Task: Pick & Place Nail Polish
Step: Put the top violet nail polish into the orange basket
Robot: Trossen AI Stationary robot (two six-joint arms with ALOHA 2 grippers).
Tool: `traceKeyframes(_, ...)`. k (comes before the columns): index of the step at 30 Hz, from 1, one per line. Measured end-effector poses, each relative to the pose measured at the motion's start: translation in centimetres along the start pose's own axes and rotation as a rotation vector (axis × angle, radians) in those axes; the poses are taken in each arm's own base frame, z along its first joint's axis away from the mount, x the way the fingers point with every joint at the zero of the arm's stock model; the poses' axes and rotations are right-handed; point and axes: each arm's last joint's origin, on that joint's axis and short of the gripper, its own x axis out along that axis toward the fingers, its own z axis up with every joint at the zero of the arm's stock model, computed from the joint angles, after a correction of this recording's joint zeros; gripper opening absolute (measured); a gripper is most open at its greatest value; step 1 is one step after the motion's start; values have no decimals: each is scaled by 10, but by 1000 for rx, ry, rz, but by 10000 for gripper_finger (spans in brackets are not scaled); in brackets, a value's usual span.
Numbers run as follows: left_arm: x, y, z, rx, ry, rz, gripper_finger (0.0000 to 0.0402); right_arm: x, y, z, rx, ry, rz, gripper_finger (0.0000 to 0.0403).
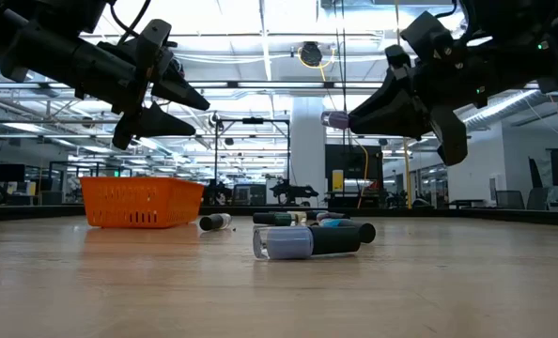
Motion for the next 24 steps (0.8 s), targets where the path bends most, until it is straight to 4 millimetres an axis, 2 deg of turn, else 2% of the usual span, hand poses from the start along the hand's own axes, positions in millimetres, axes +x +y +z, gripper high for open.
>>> traceKeyframes(13,6,-2,-5,-96,7,-31,237,-2,-2,4,-41,6,-71,50)
traceKeyframes(19,31,-19,-10,-59,-42,-154,237,-2,-3,5,-37,-2,-72,50)
traceKeyframes(24,63,-34,-13,-47,-58,-144,237,-2,-2,5,-36,-2,-70,50)
